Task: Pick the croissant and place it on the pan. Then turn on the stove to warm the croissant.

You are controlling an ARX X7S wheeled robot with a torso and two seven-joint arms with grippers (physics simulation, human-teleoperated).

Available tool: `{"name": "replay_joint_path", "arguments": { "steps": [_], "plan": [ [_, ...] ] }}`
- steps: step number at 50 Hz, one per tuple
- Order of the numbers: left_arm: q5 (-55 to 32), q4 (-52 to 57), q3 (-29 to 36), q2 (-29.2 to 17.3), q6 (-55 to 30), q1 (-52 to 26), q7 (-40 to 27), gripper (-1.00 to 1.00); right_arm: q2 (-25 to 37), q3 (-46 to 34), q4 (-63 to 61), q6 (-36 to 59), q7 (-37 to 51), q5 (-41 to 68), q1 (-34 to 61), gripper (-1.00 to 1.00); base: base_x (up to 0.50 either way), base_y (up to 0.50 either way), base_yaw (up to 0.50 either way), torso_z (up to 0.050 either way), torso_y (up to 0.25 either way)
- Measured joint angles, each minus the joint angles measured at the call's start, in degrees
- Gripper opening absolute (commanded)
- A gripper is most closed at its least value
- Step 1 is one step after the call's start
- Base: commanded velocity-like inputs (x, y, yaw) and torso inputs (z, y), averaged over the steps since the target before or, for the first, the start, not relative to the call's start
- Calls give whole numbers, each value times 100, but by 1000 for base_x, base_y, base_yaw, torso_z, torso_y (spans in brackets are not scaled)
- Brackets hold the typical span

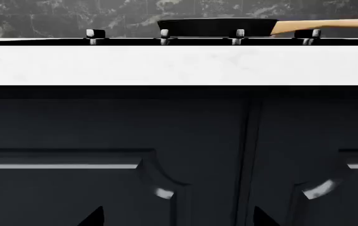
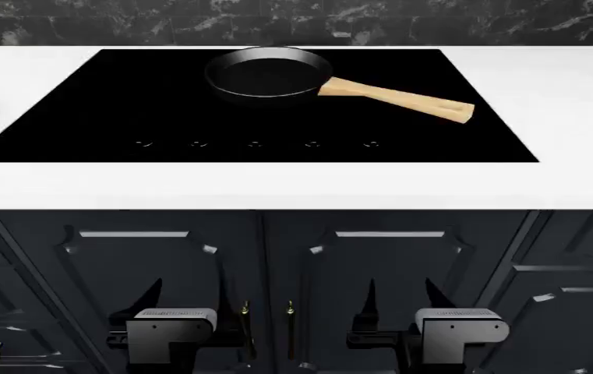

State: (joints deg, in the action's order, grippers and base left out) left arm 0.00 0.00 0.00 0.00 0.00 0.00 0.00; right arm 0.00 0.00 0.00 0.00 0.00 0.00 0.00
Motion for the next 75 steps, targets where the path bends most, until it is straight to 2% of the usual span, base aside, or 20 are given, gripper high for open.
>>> {"name": "replay_joint_path", "arguments": {
  "steps": [75],
  "plan": [
    [-648, -82, 794, -623, -4, -84, -686, 100, 609, -787, 197, -293, 770, 544, 144, 100, 0, 482, 0, 0, 0]
  ]
}}
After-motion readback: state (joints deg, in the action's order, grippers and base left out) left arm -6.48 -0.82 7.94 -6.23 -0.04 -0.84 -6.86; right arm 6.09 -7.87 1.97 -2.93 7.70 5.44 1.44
